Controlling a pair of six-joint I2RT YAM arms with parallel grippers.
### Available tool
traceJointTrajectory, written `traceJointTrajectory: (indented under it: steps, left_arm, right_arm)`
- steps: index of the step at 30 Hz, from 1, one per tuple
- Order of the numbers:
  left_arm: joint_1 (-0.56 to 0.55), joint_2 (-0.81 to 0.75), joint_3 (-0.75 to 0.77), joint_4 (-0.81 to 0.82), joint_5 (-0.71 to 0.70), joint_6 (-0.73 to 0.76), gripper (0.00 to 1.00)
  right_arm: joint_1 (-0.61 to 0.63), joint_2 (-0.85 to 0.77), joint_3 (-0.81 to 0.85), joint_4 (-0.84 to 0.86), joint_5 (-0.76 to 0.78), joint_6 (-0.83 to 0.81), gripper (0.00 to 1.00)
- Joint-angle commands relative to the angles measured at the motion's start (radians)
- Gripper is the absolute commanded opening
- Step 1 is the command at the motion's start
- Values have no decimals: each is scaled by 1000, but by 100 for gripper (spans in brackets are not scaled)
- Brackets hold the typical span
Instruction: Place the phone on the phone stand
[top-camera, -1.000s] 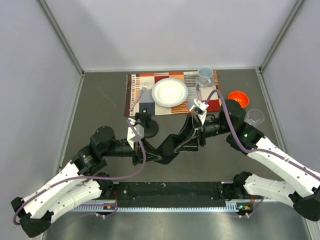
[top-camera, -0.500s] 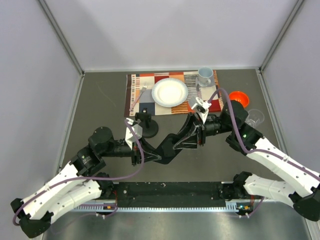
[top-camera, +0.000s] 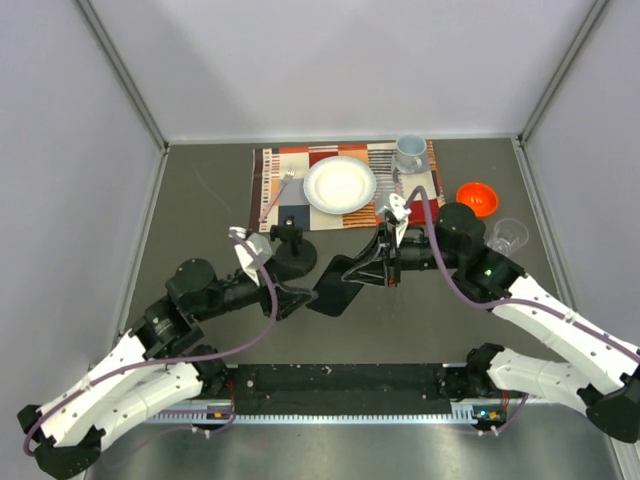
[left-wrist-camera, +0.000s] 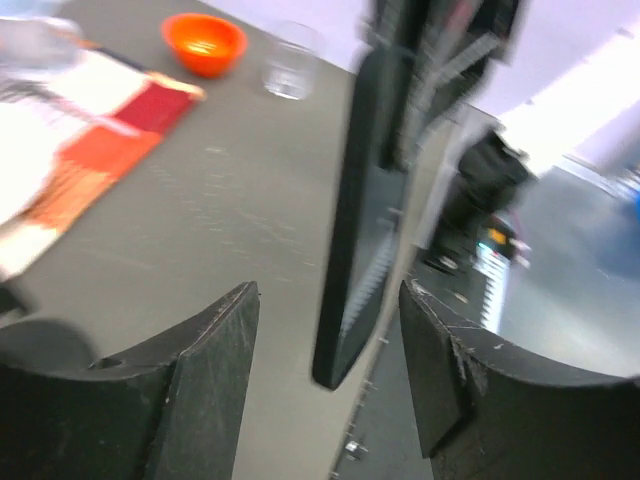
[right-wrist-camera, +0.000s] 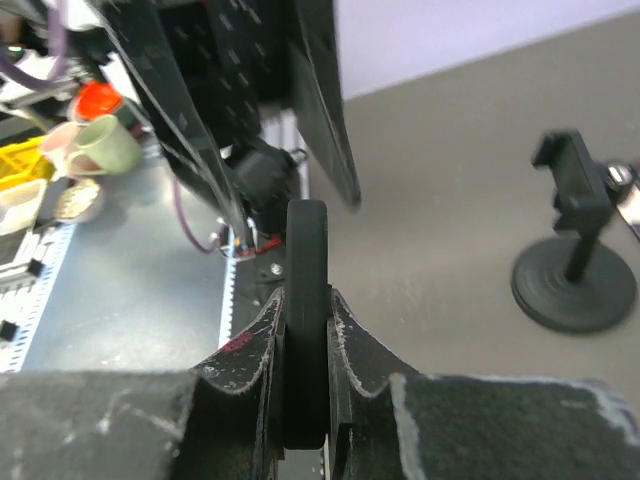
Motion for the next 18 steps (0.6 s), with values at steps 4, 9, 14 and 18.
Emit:
traceJointTrajectory:
  steps: [4,9,14,18]
  left_arm:
    - [-2,-86,75,-167,-795,-16,63]
    - [-2,112,99,-232,-1015,-17,50]
    - [-2,203,73,-117,-1047,50,44]
    - [0,284,76,-63,-1073,69,40]
  right_arm:
    - [-71,-127,-17,-113,247,-62,0]
    - [-71,-213,-46,-124,367,-73,0]
    - [-71,-210,-55,-136,366,-60,0]
    - [-71,-205,-60,-136,336,-63,0]
